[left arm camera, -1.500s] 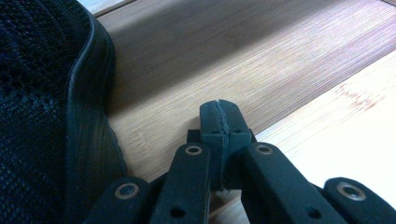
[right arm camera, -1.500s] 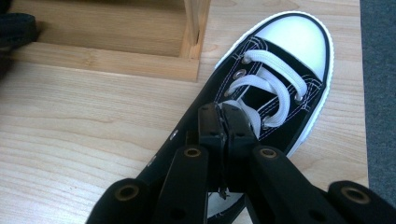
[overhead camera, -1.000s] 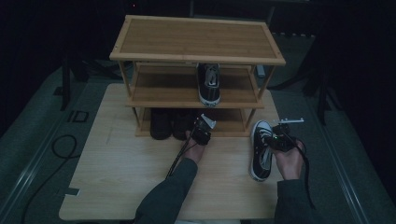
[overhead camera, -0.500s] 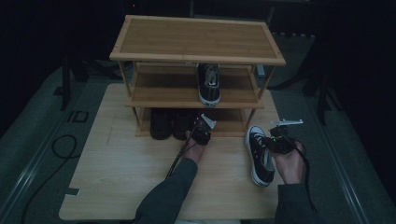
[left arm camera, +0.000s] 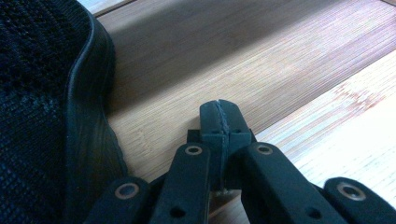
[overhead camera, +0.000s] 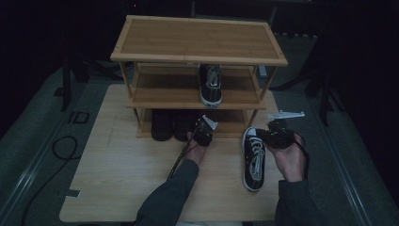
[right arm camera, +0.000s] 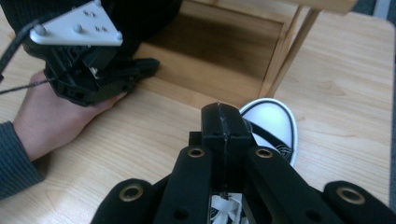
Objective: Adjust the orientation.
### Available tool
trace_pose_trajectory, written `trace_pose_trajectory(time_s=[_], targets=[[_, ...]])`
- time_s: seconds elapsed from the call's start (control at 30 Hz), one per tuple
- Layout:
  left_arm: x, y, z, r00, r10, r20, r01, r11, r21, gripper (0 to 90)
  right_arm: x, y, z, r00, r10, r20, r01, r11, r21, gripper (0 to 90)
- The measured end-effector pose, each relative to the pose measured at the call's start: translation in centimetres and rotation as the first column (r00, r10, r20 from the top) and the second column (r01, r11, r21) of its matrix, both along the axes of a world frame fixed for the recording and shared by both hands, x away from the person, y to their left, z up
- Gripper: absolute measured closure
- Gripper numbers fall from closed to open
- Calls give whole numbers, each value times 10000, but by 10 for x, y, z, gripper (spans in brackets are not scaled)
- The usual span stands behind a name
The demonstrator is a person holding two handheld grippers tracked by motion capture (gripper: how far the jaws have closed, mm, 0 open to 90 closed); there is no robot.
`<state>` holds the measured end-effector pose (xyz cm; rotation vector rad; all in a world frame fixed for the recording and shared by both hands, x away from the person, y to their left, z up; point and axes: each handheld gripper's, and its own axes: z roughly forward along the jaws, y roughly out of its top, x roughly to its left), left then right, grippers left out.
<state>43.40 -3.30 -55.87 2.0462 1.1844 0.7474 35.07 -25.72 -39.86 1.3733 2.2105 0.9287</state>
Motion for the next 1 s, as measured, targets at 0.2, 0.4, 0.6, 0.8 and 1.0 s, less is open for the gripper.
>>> trace_pose_trajectory(time_s=[0.2, 0.4, 0.6, 0.8, 1.0], targets=[[0, 0, 0, 10000, -5, -15, 5, 10000, -21, 900, 7, 1, -23, 9985, -131, -524, 113, 9994, -339, 900], [0, 0, 0, 10000, -1, 0, 1, 10000, -1, 900, 7, -8, -42, 9946, -626, -823, 573, 9962, -654, 900], [0, 0, 0, 10000, 8, 14, -8, 10000, 9, 900, -11, -14, -50, 9942, -742, -780, 695, 9957, -613, 900], [0, 0, 0, 10000, 7, 15, -7, 10000, 13, 900, -24, -19, -54, 9925, -929, -791, 884, 9943, -595, 822], [0, 0, 0, 10000, 9, 21, -9, 10000, 19, 900, -31, -23, -69, 9858, -1194, -1181, 1128, 9918, -609, 781]])
